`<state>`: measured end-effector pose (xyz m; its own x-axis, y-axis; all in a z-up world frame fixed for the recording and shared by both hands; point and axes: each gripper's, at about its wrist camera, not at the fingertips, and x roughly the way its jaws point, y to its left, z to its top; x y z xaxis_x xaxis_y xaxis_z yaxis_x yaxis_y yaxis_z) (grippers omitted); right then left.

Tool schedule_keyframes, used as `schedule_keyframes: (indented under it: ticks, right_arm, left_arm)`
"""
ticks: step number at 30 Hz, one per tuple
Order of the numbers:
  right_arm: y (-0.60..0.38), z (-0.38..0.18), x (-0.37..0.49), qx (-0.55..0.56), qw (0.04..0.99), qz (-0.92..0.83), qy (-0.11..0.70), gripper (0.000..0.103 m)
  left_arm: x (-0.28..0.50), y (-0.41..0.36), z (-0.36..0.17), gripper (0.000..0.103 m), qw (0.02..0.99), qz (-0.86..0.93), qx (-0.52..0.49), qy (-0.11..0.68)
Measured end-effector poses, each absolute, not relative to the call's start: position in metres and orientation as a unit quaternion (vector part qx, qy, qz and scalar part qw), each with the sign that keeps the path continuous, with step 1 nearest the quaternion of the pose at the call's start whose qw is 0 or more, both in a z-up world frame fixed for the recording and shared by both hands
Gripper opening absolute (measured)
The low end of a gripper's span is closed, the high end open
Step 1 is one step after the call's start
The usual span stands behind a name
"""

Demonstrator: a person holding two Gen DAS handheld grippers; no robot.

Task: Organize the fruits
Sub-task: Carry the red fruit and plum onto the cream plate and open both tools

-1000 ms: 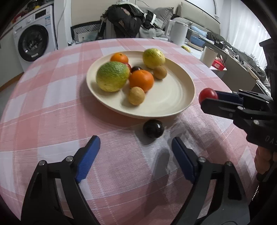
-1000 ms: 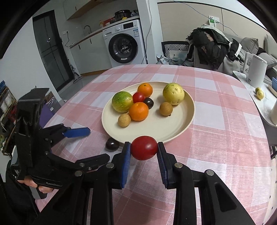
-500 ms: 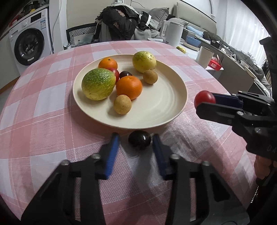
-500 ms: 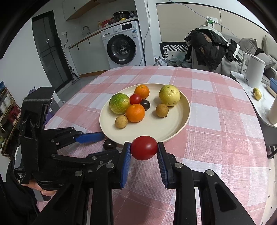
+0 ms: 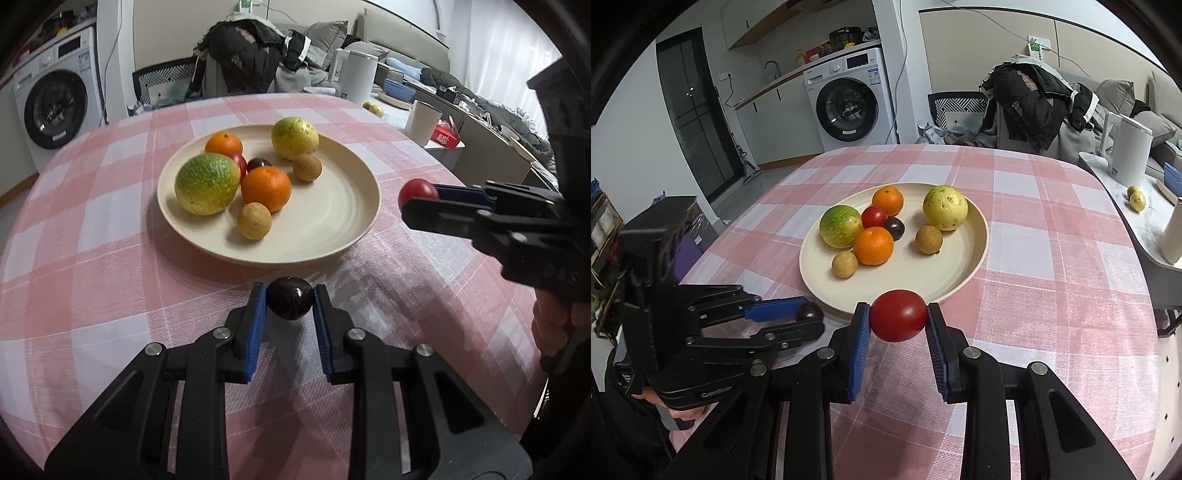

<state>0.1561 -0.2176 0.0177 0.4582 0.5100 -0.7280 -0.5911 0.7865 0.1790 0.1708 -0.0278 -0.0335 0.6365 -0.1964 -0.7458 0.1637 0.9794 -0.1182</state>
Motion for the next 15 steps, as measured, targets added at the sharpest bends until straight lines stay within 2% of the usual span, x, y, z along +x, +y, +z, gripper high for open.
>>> schedule_keyframes:
  ticks: [15]
  right_arm:
    - [-0.220, 0.023, 0.153, -0.037, 0.865, 0.322, 0.384, 0.031]
  left_arm:
    - [0.149, -0.011, 0.010, 0.023, 0.932, -0.082, -0.027, 0.352]
